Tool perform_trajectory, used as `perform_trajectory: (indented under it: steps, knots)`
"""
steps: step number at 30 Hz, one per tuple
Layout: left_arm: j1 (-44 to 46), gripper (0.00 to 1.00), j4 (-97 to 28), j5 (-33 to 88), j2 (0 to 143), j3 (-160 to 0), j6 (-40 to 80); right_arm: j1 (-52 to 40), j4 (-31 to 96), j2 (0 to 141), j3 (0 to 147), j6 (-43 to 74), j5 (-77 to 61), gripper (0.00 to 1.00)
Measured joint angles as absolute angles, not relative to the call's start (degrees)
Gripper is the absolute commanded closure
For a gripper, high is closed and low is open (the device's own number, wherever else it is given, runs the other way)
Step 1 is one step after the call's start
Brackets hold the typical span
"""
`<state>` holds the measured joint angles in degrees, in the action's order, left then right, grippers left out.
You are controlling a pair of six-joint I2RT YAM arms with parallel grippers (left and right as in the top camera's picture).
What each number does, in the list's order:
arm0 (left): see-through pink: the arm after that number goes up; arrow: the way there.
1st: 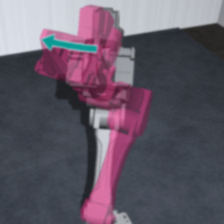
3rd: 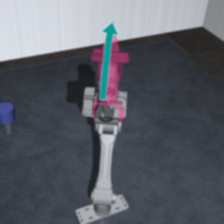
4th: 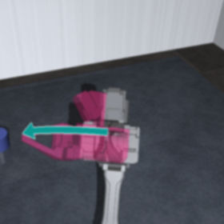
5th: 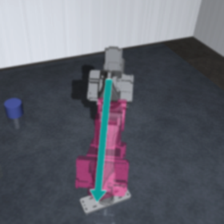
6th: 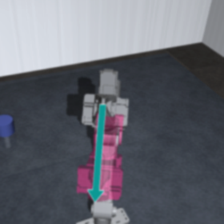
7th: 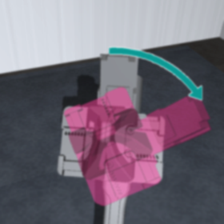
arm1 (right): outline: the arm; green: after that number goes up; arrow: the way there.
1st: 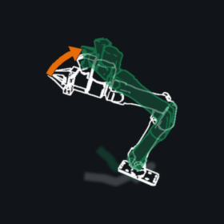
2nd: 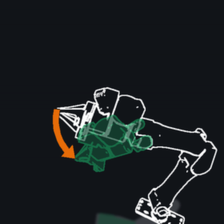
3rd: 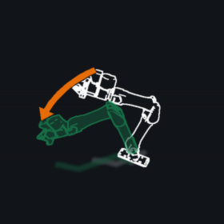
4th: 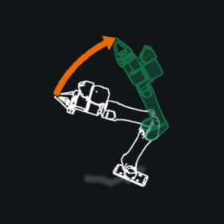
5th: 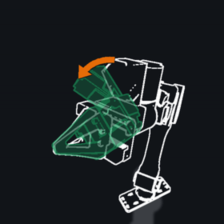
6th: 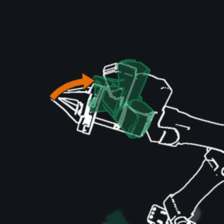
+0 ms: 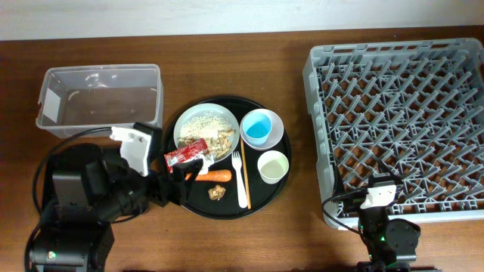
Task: Sort waste into correct bins and load items into the dishwasher rack
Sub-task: 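Reach the left gripper to the plate and grasp the white tissue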
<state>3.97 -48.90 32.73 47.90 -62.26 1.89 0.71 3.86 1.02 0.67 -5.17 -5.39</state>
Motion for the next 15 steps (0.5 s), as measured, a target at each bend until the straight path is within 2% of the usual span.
perform_trajectory:
  steps: [3,5,8,9,15]
  knots:
    - [4.12,0.01,-50.00,36.29,48.03,-62.41,1.61,0.71,3.84,1.02,0.67,-5.17,-5.39,0.01]
    - [7.64,0.01,-56.93,34.63,51.72,-65.04,2.59,0.69,3.84,0.99,0.67,-5.17,-5.37,0.01]
    - [22.04,0.01,-68.07,17.23,66.96,-75.57,3.73,0.69,3.86,1.06,0.67,-5.19,-5.32,0.01]
    - [27.09,0.01,-65.95,11.66,73.14,-77.38,4.29,0.69,3.84,1.06,0.67,-5.17,-5.39,0.01]
    - [28.49,0.01,-66.19,6.48,92.58,-77.76,5.76,0.69,3.84,1.02,0.67,-5.19,-5.39,0.01]
